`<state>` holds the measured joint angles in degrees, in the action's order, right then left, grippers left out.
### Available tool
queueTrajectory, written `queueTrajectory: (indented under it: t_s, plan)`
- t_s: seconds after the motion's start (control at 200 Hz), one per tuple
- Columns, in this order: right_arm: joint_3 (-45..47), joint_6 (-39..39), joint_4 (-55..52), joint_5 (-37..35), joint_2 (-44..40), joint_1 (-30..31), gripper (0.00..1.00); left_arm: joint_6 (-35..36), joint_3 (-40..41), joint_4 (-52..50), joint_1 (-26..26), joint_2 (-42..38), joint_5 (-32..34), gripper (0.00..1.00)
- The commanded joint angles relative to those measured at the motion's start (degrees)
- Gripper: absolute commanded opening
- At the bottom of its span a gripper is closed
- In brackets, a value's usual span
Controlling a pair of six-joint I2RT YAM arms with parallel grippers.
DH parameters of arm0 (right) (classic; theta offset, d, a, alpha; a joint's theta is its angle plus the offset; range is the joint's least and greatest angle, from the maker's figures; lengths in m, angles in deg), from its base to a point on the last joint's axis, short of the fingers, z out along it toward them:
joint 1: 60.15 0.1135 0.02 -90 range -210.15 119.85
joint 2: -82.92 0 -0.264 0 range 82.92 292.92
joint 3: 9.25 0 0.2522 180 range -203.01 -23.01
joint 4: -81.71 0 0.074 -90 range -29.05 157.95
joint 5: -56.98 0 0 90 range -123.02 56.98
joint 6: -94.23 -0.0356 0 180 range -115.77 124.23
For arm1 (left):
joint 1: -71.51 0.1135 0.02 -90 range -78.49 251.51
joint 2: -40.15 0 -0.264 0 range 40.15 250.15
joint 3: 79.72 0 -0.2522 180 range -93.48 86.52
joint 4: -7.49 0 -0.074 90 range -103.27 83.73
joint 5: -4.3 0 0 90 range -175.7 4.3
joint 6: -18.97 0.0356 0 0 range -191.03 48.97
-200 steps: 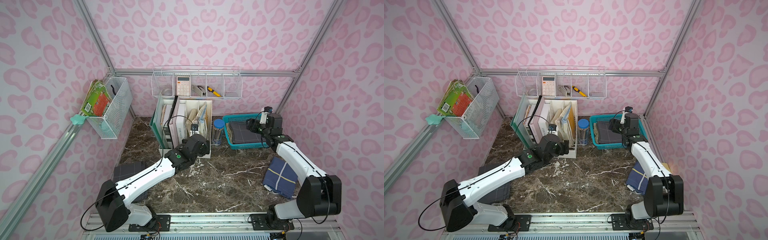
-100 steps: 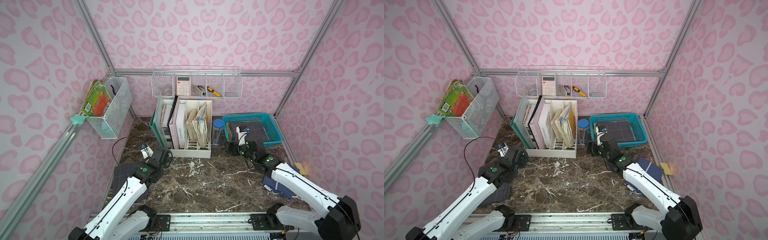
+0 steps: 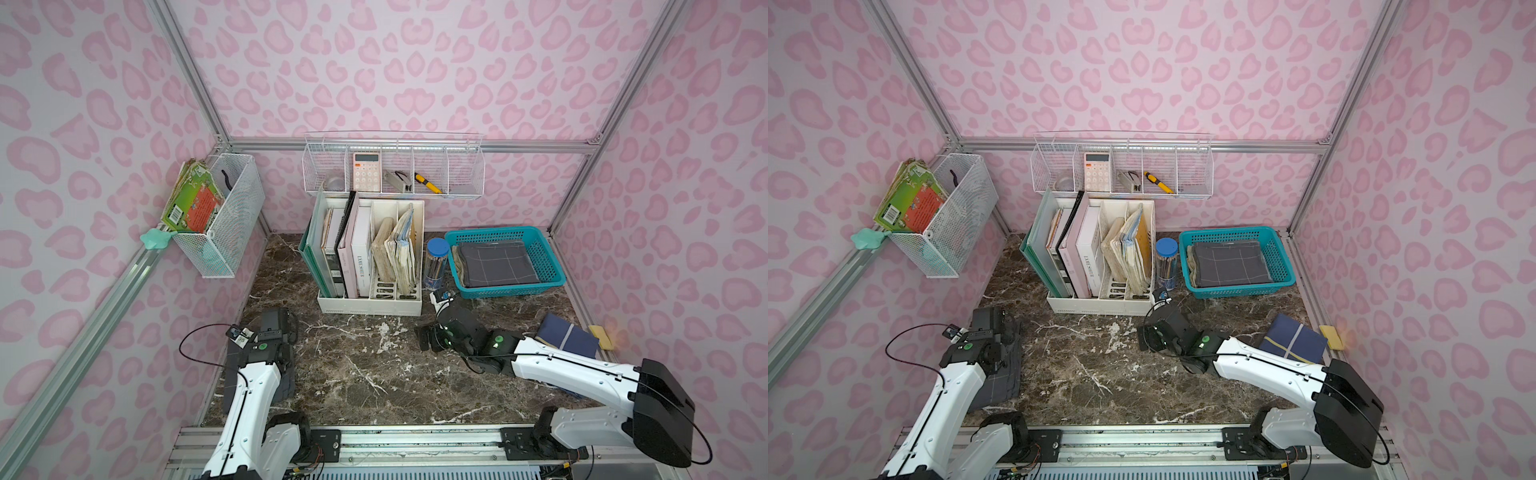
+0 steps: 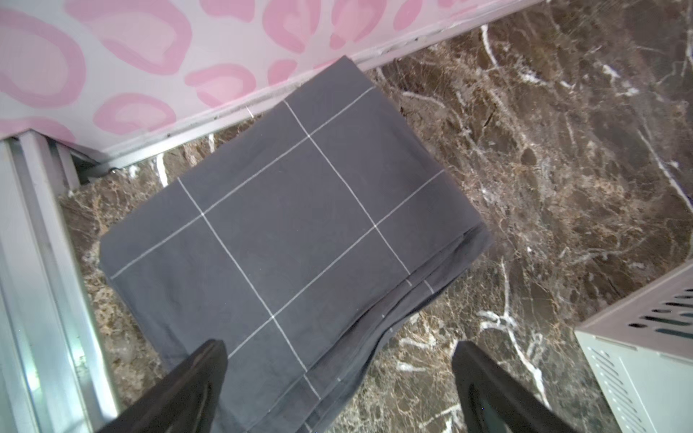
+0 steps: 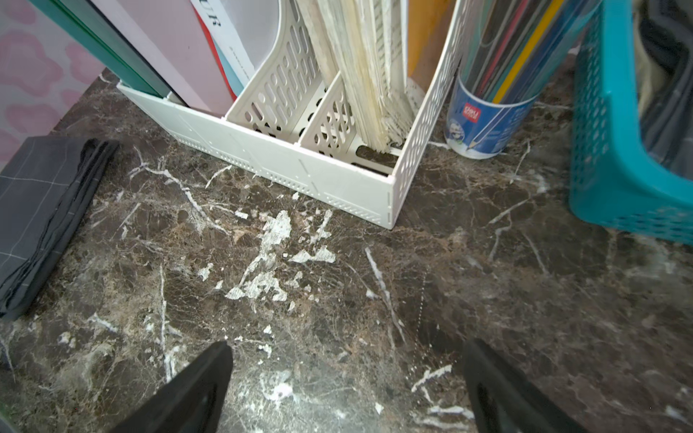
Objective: Put the folded pillowcase in the basket
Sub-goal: Move the pillowcase to the center of the board.
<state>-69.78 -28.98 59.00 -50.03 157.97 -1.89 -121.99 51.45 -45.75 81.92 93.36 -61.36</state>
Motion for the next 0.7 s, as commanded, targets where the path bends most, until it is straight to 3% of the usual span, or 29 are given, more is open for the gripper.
queueTrajectory:
  t_s: [0.0, 0.135, 0.28, 0.44, 0.695]
  plan:
    - [0.3, -2.6, -0.6, -2.7, 0.6, 1.9, 0.98, 0.3, 1.4, 5.4, 3.5, 2.9, -5.5, 0.99]
    - [0.3, -3.5, -2.2, -4.1, 1.1, 3.2, 0.98, 0.8, 2.1, 8.8, 7.3, 7.3, -11.7, 0.99]
    - [0.6, -3.9, -3.7, -5.6, 0.6, 3.4, 0.98, 0.0, 1.7, 10.5, 7.5, 10.9, -17.0, 0.99]
    - [0.5, -5.3, -6.4, -9.7, -0.6, 3.4, 0.98, -3.8, 3.8, 13.6, 7.5, 12.6, -27.5, 0.99]
    - [0.8, -5.1, -7.7, -12.9, -2.1, 3.4, 0.98, -5.7, 6.5, 15.3, 7.5, 13.7, -30.6, 0.99]
